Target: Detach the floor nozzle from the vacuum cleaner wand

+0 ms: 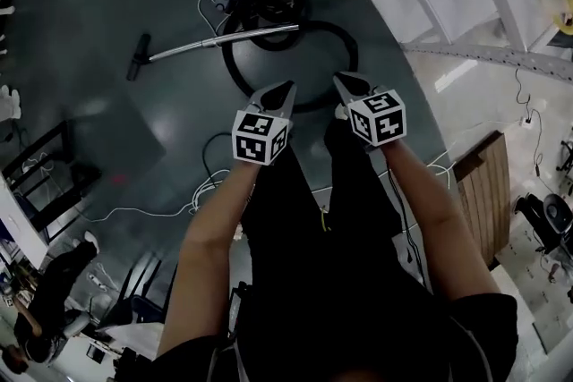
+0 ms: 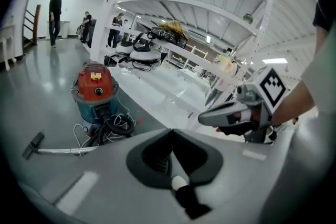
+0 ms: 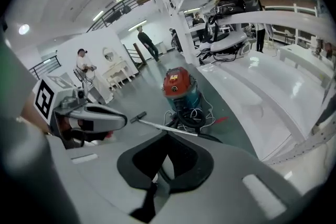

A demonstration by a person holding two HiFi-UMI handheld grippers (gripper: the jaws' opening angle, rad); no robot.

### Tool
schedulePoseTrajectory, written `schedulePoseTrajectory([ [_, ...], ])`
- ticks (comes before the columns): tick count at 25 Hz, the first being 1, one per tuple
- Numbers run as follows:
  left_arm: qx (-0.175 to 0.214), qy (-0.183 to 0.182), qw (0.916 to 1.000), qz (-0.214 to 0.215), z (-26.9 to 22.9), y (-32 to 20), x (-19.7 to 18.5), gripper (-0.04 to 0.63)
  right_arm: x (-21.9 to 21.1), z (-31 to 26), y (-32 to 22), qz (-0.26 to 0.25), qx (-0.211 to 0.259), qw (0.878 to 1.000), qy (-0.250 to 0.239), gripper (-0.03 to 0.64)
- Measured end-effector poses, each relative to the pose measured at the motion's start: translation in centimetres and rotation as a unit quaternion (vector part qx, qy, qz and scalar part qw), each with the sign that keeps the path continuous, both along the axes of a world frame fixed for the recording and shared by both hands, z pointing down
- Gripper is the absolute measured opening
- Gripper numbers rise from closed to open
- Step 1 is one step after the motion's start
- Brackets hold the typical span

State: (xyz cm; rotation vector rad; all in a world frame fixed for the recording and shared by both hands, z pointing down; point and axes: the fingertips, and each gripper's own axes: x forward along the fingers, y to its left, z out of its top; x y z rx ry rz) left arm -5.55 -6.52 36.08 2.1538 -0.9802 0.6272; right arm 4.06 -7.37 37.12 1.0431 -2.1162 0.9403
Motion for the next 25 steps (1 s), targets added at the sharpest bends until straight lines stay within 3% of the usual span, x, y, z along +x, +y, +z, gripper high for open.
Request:
schedulePoseTrajectory([
  [3,-0.011,0.015,0.9995,0.026,0.6,0.0,-2.6,0.008,-3.2,1.4,0.2,-0.006,0.01,0.999,0.039,-0.002],
  [7,-0.018,0.032,0.9992,0.015,1.8,-1.0,-5.6,0.006,-6.5,3.1,-0.5,-0.001,0.014,0.999,0.031,-0.002],
  [10,-0.013,0.026,0.9994,0.018,3.7,-2.2,-6.6,0.008,-7.6,5.0,-1.6,-0.004,0.015,0.999,0.028,-0.002],
  [14,-0.021,0.019,0.9993,0.026,6.5,-3.0,-5.6,0.008,-7.5,7.7,-2.3,-0.024,0.011,0.999,0.023,-0.002],
  [19,-0.034,0.041,0.998,-0.036,10.1,-4.9,-3.5,0.008,-5.7,10.5,-3.5,-0.057,0.007,0.998,0.035,-0.002],
  [25,-0.054,0.014,0.9975,-0.043,15.0,-5.2,-0.6,0.008,-3.3,14.3,-5.1,-0.08,0.002,0.996,0.036,-0.003],
])
